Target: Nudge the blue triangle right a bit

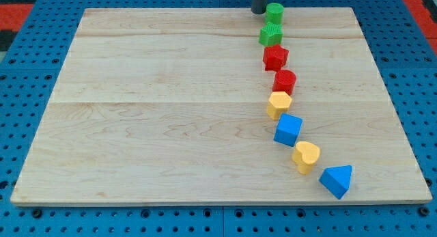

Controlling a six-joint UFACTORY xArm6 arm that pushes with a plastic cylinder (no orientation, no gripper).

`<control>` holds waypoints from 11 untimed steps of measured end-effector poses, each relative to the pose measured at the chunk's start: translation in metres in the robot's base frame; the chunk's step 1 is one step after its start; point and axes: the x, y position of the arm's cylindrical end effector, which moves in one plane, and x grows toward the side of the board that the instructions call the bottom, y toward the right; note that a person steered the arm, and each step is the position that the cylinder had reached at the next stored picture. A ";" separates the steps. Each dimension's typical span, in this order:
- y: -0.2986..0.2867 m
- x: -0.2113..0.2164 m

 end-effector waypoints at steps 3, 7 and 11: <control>-0.101 0.045; -0.155 0.302; -0.049 0.386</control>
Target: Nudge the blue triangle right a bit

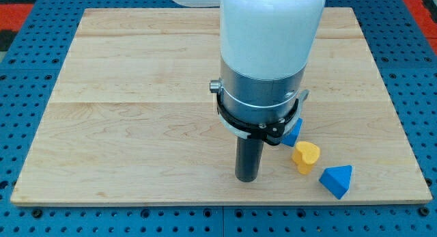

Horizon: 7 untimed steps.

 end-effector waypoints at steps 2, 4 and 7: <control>0.026 0.040; 0.052 0.040; 0.094 0.040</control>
